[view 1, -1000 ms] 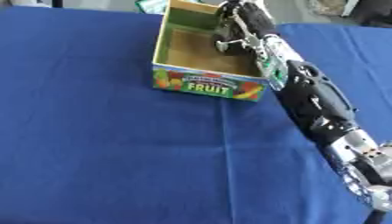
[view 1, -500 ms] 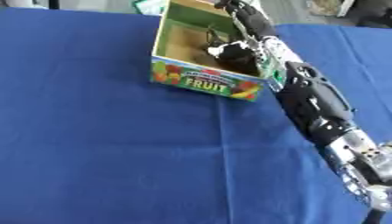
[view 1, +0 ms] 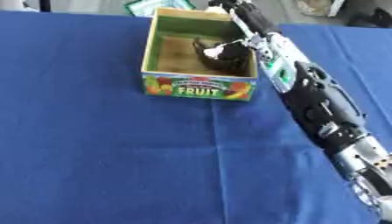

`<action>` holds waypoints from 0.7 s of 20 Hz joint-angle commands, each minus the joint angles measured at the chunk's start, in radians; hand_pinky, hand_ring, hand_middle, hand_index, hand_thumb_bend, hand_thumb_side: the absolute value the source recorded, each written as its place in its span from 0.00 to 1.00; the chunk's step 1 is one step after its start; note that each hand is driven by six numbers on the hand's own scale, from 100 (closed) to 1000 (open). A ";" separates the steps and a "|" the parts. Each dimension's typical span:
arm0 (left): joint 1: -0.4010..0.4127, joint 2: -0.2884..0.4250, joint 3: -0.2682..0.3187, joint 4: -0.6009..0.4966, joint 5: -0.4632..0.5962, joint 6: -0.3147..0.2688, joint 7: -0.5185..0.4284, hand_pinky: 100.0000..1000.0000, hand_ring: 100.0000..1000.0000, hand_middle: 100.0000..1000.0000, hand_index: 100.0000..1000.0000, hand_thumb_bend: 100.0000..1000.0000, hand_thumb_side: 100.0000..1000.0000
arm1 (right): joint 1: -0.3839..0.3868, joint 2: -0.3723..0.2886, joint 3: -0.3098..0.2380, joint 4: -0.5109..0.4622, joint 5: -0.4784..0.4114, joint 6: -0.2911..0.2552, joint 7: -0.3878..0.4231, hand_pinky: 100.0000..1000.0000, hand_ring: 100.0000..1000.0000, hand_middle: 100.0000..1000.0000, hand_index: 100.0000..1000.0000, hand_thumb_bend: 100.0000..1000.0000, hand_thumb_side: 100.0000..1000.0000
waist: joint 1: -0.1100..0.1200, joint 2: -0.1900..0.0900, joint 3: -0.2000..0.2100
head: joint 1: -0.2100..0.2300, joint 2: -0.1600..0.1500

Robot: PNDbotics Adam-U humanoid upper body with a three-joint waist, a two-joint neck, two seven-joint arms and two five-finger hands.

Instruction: Pick up objects on the table and place them in the box.

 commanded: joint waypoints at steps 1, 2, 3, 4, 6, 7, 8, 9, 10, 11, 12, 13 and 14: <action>0.002 0.031 0.017 -0.007 -0.006 -0.002 0.010 0.42 0.56 0.52 0.61 0.44 0.64 | 0.005 -0.074 0.025 -0.147 -0.132 0.003 0.000 0.75 0.85 0.82 0.88 0.54 0.44 | 0.006 -0.025 -0.016 | 0.021 0.010; 0.005 0.033 0.019 -0.006 -0.007 -0.002 0.012 0.42 0.56 0.52 0.61 0.44 0.64 | 0.019 -0.094 0.030 -0.196 -0.182 0.009 -0.003 0.73 0.84 0.81 0.88 0.52 0.43 | 0.006 -0.026 -0.025 | 0.026 0.012; 0.009 0.034 0.021 -0.006 -0.008 -0.002 0.014 0.42 0.56 0.52 0.61 0.44 0.64 | 0.035 -0.113 0.033 -0.244 -0.231 0.019 -0.007 0.72 0.83 0.80 0.87 0.52 0.43 | 0.005 -0.027 -0.033 | 0.032 0.014; 0.012 0.035 0.022 -0.005 -0.009 -0.002 0.016 0.42 0.56 0.52 0.61 0.44 0.64 | 0.054 -0.132 0.032 -0.292 -0.283 0.032 -0.013 0.70 0.82 0.79 0.87 0.50 0.42 | 0.005 -0.027 -0.041 | 0.038 0.016; 0.018 0.036 0.026 -0.004 -0.009 -0.002 0.020 0.42 0.56 0.52 0.61 0.44 0.64 | 0.105 -0.169 0.018 -0.389 -0.392 0.064 -0.032 0.66 0.80 0.77 0.85 0.45 0.40 | 0.005 -0.027 -0.059 | 0.052 0.022; 0.020 0.037 0.028 -0.004 -0.010 -0.002 0.022 0.42 0.56 0.52 0.61 0.44 0.64 | 0.135 -0.185 0.006 -0.436 -0.447 0.081 -0.046 0.65 0.79 0.76 0.85 0.43 0.39 | 0.006 -0.026 -0.067 | 0.059 0.024; 0.024 0.037 0.030 -0.003 -0.010 -0.002 0.024 0.42 0.56 0.52 0.61 0.44 0.64 | 0.166 -0.198 -0.008 -0.478 -0.497 0.099 -0.061 0.64 0.77 0.74 0.84 0.40 0.38 | 0.006 -0.026 -0.076 | 0.065 0.027; 0.026 0.037 0.032 -0.003 -0.010 -0.002 0.026 0.42 0.56 0.52 0.61 0.44 0.64 | 0.198 -0.208 -0.024 -0.518 -0.542 0.115 -0.078 0.64 0.77 0.73 0.83 0.39 0.37 | 0.007 -0.025 -0.082 | 0.069 0.028; 0.030 0.037 0.034 -0.003 -0.010 -0.003 0.029 0.42 0.56 0.52 0.61 0.44 0.64 | 0.235 -0.213 -0.045 -0.555 -0.583 0.128 -0.101 0.62 0.76 0.72 0.82 0.34 0.36 | 0.007 -0.023 -0.089 | 0.075 0.029; 0.033 0.038 0.036 -0.003 -0.010 -0.003 0.031 0.42 0.56 0.52 0.61 0.44 0.64 | 0.275 -0.217 -0.067 -0.588 -0.618 0.139 -0.126 0.61 0.75 0.71 0.82 0.30 0.35 | 0.008 -0.021 -0.095 | 0.080 0.029; 0.037 0.039 0.038 -0.002 -0.010 -0.003 0.033 0.42 0.56 0.52 0.61 0.44 0.65 | 0.316 -0.218 -0.087 -0.615 -0.655 0.150 -0.153 0.60 0.74 0.70 0.81 0.30 0.35 | 0.010 -0.020 -0.102 | 0.087 0.030; 0.040 0.041 0.040 -0.002 -0.010 -0.003 0.035 0.42 0.56 0.52 0.61 0.44 0.65 | 0.353 -0.219 -0.102 -0.637 -0.688 0.160 -0.176 0.60 0.74 0.70 0.81 0.29 0.35 | 0.011 -0.018 -0.108 | 0.092 0.031; 0.043 0.042 0.042 -0.001 -0.010 -0.003 0.037 0.42 0.56 0.52 0.61 0.44 0.65 | 0.390 -0.219 -0.118 -0.655 -0.715 0.167 -0.195 0.59 0.74 0.69 0.81 0.27 0.34 | 0.012 -0.016 -0.114 | 0.097 0.034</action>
